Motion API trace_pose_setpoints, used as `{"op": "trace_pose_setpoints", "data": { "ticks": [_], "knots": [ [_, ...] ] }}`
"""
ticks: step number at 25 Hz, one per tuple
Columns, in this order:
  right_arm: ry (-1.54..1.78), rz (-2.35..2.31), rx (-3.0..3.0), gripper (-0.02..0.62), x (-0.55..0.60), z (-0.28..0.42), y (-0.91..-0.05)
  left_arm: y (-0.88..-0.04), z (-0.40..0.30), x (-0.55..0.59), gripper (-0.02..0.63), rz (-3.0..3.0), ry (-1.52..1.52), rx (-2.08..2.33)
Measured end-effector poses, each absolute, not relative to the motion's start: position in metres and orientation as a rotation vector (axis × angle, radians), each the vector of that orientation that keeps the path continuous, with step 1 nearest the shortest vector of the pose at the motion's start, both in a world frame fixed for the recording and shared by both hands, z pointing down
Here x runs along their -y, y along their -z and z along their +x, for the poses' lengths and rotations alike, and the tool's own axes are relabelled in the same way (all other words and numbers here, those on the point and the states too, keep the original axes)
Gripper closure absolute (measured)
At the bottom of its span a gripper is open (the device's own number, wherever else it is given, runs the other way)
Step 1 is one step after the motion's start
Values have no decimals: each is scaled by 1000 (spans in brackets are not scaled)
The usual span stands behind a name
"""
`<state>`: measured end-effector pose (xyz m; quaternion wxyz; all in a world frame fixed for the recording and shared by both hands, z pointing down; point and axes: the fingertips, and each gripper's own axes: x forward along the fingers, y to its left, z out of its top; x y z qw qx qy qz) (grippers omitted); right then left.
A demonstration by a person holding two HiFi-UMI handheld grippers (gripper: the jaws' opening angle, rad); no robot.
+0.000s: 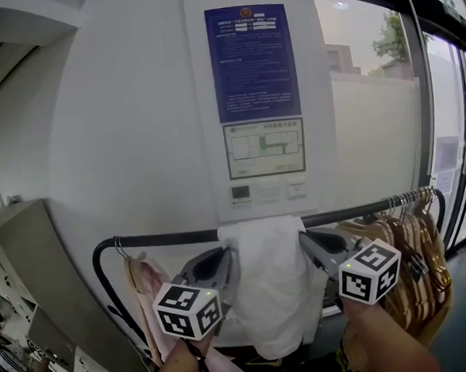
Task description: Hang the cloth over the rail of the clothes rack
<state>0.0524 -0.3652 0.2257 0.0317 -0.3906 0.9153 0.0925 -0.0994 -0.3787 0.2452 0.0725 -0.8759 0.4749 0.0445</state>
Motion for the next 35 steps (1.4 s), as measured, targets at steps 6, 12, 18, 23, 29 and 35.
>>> {"op": "trace_pose_setpoints", "data": {
  "ticks": [6,12,18,23,29,35],
  "knots": [
    [-296,-1279,-2777,591,365,73,-219,-232,-124,373,600,-2603,-178,-1473],
    [-295,-1374,-2707,591,365,111,-206,-209,-153,370,600,-2578,-185,-1504],
    [-245,-1493,-2613,592,367,161,-202,-195,-178,368,600,-2556,-185,-1540],
    [-226,-1538,-2588,591,366,174,-206,-186,-176,370,600,-2585,-190,-1503],
    [-184,-1510,-2594,591,367,168,-216,-187,-186,371,594,-2626,-312,-1513],
    [-182,-1500,-2602,591,367,163,-220,-221,-199,364,574,-2619,-349,-1557]
  ]
}}
